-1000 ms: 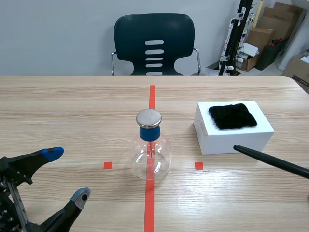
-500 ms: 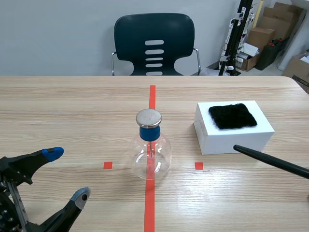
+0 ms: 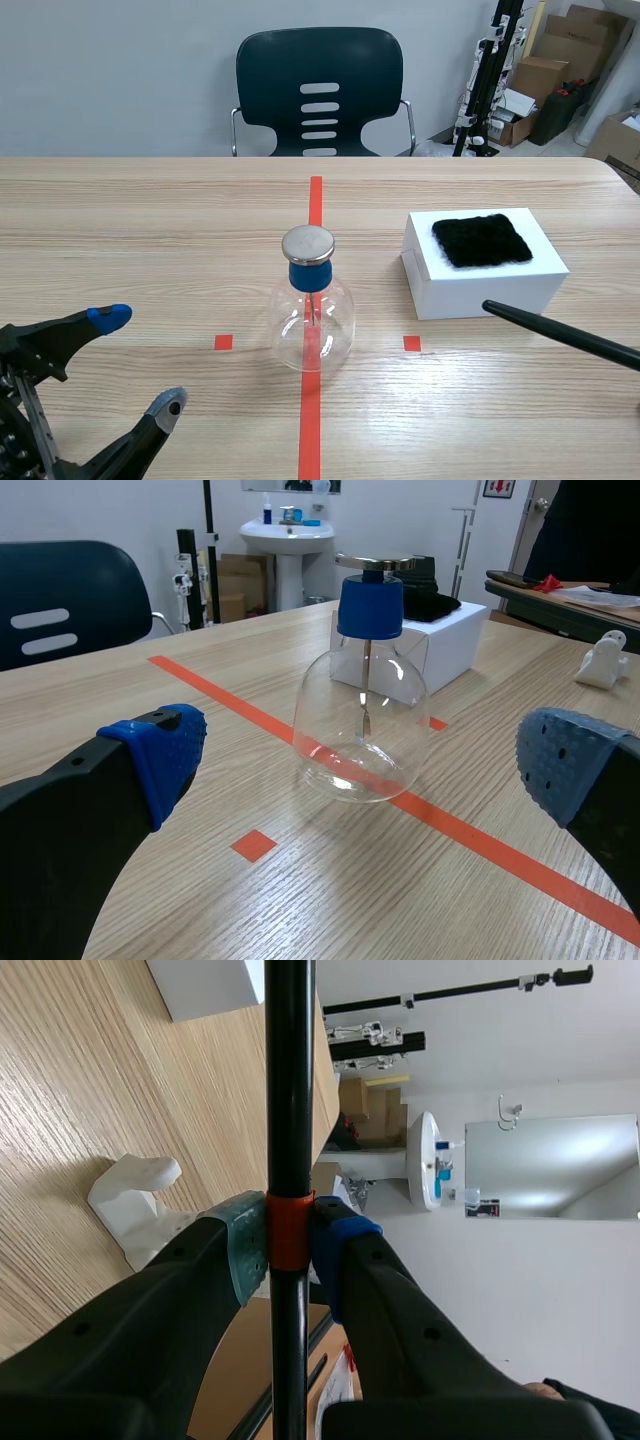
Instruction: Do the electroscope experiment. put the rod down on the box
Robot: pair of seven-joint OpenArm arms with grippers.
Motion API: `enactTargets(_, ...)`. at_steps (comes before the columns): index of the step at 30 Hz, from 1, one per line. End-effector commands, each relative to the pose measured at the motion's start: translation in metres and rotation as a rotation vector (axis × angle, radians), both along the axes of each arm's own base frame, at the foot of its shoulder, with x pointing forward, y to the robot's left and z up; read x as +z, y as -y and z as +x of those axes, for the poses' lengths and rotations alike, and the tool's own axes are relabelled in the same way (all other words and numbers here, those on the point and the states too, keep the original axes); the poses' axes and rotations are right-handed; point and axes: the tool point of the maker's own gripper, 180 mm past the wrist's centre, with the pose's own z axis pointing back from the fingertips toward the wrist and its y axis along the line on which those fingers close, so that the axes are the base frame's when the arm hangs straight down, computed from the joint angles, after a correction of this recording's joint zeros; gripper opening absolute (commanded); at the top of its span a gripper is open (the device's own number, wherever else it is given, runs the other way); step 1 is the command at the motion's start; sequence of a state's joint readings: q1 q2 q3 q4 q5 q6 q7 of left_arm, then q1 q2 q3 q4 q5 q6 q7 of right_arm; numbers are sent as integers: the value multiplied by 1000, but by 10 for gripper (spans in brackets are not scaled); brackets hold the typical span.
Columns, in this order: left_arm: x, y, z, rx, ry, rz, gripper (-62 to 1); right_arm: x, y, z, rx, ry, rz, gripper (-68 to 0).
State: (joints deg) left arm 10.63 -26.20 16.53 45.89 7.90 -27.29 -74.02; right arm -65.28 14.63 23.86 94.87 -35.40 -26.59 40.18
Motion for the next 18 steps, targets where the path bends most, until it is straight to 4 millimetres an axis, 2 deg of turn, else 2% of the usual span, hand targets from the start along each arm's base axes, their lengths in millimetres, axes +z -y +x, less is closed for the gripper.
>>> enactTargets(1,10,-3,4,2,31,-20,14,9,-2,5,9,37,0,-671)
enactTargets(5,10,-3,4,2,31,-20,14,12,-4,6,13,51,21,-671)
enactTargets(12,10,-3,4,2,31,-21,14,35,0,17,-51,92,186,-671)
enactTargets(18,10,-3,4,2,31,-21,14,51,19,47,-163,79,344,-669)
